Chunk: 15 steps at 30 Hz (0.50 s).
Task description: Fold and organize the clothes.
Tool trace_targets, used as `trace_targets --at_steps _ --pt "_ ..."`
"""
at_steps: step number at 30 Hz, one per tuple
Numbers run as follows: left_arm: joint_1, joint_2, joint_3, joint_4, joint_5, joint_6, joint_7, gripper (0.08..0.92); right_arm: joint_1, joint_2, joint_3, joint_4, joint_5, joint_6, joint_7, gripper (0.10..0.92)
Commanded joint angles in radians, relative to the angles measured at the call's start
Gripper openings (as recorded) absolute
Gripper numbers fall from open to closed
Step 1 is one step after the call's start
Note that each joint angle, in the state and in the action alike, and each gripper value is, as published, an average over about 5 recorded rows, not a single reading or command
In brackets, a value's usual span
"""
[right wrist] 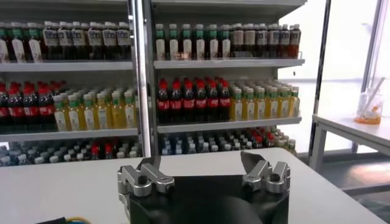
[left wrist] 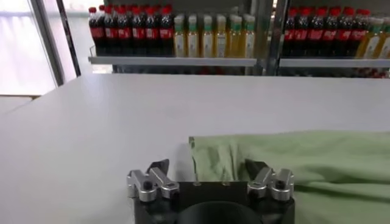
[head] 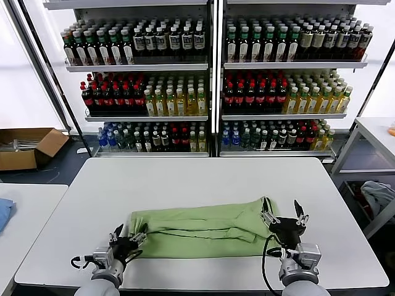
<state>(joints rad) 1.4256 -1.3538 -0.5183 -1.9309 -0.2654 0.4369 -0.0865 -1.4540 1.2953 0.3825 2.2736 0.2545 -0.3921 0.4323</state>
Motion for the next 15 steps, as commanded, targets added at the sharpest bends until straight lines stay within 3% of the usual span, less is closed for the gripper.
trace_targets --at_steps 1,15 --pt "0.01 -0.003 -0.002 0.012 -0.018 0.006 0.017 0.66 0.001 -0.002 0.002 0.009 0.002 -0.001 0.002 0.823" --pt "-0.01 0.03 -0.08 0.013 -0.017 -0.033 0.035 0.253 0.016 -0.009 0.006 0.006 0.004 -0.006 0.009 0.823"
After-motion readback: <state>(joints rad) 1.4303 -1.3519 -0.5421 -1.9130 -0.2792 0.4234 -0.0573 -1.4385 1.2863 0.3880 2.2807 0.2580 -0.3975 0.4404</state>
